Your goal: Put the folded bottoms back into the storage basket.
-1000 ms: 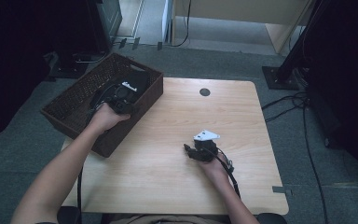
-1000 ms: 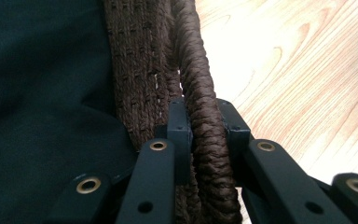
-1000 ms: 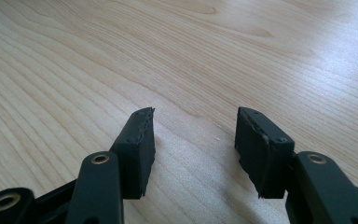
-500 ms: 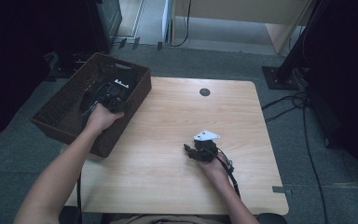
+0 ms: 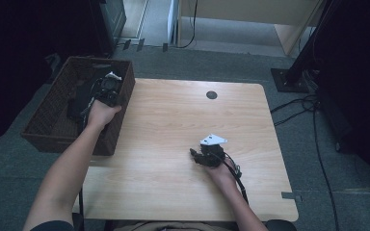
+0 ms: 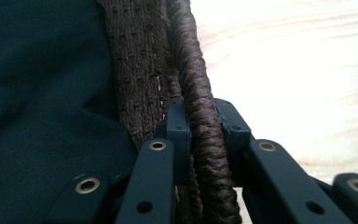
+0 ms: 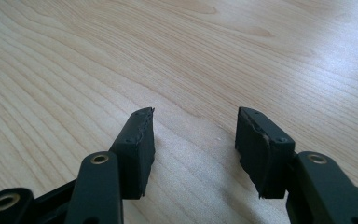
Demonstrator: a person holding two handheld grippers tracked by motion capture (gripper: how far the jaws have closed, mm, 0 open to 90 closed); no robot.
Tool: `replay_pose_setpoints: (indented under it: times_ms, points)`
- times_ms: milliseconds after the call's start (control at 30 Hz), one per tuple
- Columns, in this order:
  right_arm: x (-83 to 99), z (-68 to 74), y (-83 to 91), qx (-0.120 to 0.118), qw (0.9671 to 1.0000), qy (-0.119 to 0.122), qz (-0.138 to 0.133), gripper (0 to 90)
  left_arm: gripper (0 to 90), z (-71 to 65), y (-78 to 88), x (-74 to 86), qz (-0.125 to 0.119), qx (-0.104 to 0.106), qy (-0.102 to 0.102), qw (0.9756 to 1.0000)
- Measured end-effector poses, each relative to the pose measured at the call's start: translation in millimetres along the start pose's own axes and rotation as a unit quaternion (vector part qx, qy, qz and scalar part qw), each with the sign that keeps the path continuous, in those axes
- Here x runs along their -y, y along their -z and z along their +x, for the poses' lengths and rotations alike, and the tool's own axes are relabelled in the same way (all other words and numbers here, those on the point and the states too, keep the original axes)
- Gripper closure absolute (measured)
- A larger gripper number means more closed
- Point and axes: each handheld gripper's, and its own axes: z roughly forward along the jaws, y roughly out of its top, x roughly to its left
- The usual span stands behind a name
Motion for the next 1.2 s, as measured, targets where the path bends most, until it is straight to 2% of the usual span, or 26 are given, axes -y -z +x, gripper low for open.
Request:
replay_pose_setpoints:
  times_ms: [67,267,400,500,533,567,600,667,767,833,900,1033,1100,1200]
  points:
    - [0.0,0.0,0.0,0.000,1.0000,0.000,0.000,47.6,77.3,0.8,-2.1,-2.6,-0.001,-0.001,0.002,1.0000]
    - [-0.4,0.3,-0.3,-0.001,1.0000,-0.002,0.000,47.7,70.1,4.3,0.5,-1.6,-0.007,0.022,0.006,0.9997]
    - [-0.4,0.4,-0.3,-0.001,1.0000,-0.001,0.000,47.7,65.3,7.2,16.7,-2.0,-0.028,0.033,0.003,0.9991]
    - [-0.4,0.4,-0.3,-0.001,1.0000,-0.001,0.000,47.7,64.5,6.0,35.4,-3.4,-0.046,0.030,-0.013,0.9984]
    - [-0.4,0.4,-0.3,-0.001,1.0000,-0.001,0.000,47.7,63.7,6.0,35.4,-3.4,-0.046,0.030,-0.013,0.9984]
    - [-0.4,0.4,-0.3,-0.001,1.0000,-0.001,0.001,47.7,63.7,4.3,44.0,-3.9,-0.054,0.035,-0.017,0.9978]
    - [-0.3,0.3,-0.3,-0.001,1.0000,0.000,0.000,47.7,62.4,-0.6,55.1,-4.1,-0.066,0.043,-0.025,0.9966]
    - [-0.3,0.5,-0.2,-0.001,1.0000,0.000,0.001,47.6,61.3,-9.5,64.2,-3.1,-0.074,0.056,-0.039,0.9949]
    - [-0.3,0.9,-0.3,-0.001,1.0000,-0.001,0.001,47.6,59.9,-26.7,70.6,0.8,-0.075,0.072,-0.065,0.9925]
    - [-0.3,0.9,-0.3,-0.001,1.0000,-0.001,0.001,47.5,59.7,-36.3,72.3,4.3,-0.078,0.086,-0.073,0.9906]
    - [-0.3,0.9,-0.3,-0.001,1.0000,0.000,0.000,47.4,59.4,-45.6,70.8,8.4,-0.081,0.097,-0.074,0.9892]
    - [-0.1,1.0,0.0,-0.002,1.0000,0.000,0.001,46.9,58.4,-62.3,63.0,17.9,-0.071,0.110,-0.092,0.9871]
    - [-0.1,0.9,-0.2,-0.002,1.0000,0.001,0.000,46.6,58.2,-65.6,60.9,20.4,-0.068,0.113,-0.095,0.9867]
    - [0.0,1.0,-0.2,-0.002,1.0000,0.001,0.000,46.6,58.1,-76.2,52.5,30.2,-0.065,0.127,-0.100,0.9847]
